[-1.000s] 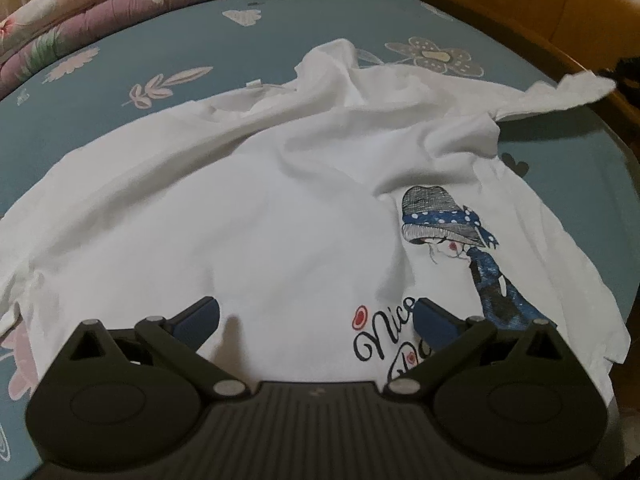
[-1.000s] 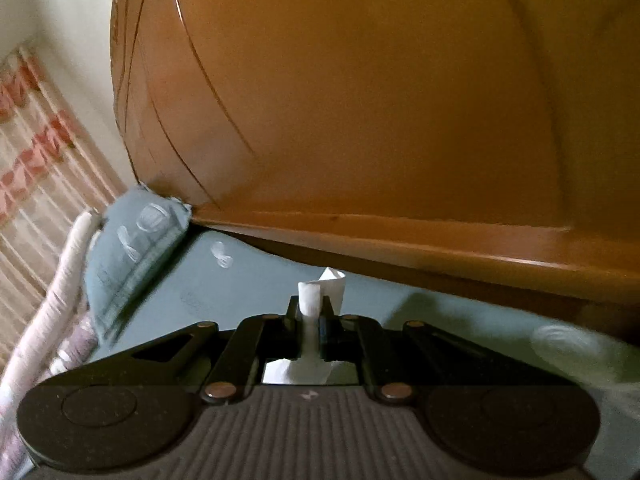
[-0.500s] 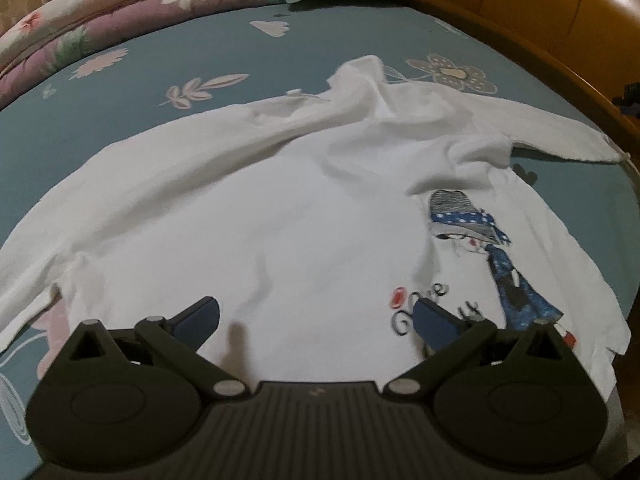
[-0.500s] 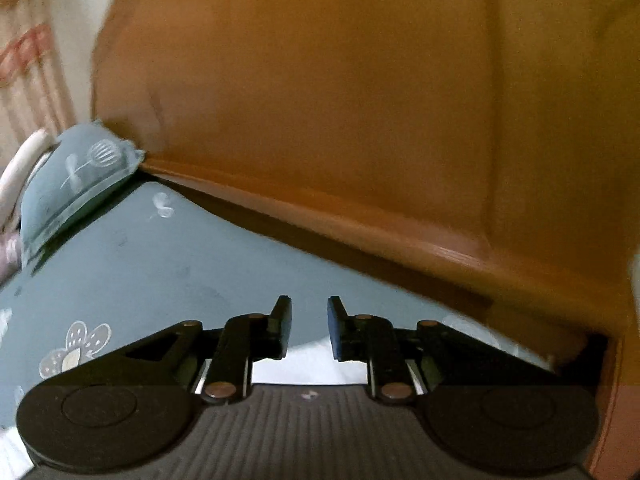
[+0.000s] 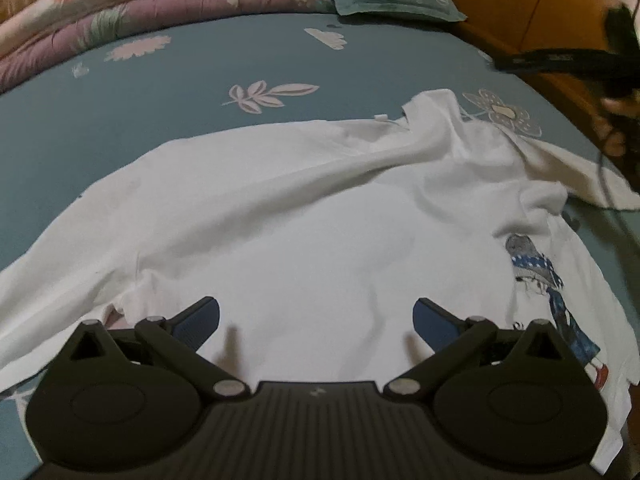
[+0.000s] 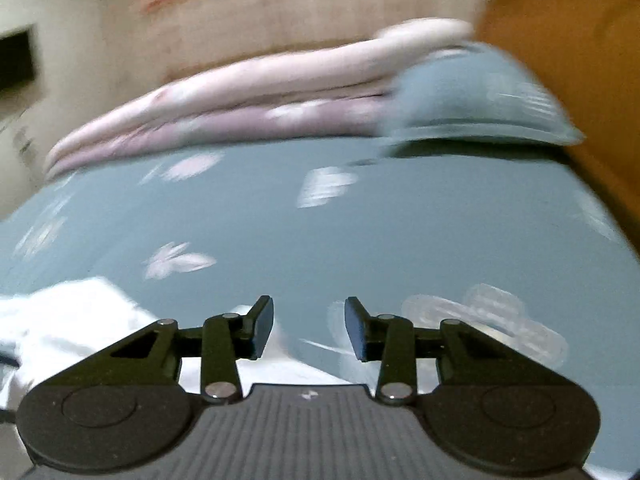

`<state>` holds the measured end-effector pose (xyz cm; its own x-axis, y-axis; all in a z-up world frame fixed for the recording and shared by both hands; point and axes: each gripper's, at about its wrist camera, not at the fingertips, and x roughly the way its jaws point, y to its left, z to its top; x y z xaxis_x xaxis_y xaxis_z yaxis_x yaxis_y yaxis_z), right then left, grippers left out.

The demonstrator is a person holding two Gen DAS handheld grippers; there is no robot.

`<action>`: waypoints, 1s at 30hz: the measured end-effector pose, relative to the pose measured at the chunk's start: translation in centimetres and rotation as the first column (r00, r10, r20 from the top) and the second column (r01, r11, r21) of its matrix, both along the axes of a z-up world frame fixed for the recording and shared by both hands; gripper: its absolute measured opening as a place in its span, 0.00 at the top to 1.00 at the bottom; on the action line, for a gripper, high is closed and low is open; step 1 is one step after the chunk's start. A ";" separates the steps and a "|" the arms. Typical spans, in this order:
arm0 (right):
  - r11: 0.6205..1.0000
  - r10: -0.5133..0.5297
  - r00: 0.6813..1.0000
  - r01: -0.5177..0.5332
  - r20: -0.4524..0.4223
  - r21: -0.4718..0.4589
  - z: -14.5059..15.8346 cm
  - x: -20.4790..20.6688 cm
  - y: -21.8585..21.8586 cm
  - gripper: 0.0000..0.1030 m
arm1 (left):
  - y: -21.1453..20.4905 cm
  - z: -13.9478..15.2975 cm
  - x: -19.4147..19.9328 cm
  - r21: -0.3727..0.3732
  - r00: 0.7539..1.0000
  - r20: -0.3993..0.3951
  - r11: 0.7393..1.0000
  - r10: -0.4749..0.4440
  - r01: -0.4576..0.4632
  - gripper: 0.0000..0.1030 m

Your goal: Fold clothes

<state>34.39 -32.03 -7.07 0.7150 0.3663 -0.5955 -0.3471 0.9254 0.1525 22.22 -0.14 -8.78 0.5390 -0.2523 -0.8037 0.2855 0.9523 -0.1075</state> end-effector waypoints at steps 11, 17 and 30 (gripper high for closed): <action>0.955 0.295 0.947 -0.296 -0.123 0.012 -3.1 7.3 15.2 0.72 | 2.1 -2.5 -0.7 -0.055 1.000 -0.022 0.998 -0.015 0.014 0.01; 0.947 0.320 0.936 -0.321 -0.146 0.012 -4.3 7.9 18.1 0.72 | 4.6 -1.4 -1.9 -0.083 1.000 0.014 0.997 -0.001 0.002 0.01; 0.893 0.440 0.884 -0.449 -0.159 -0.025 -5.3 3.9 22.4 0.77 | 8.6 -1.1 -2.7 -0.106 0.999 0.036 0.994 -0.008 0.011 0.01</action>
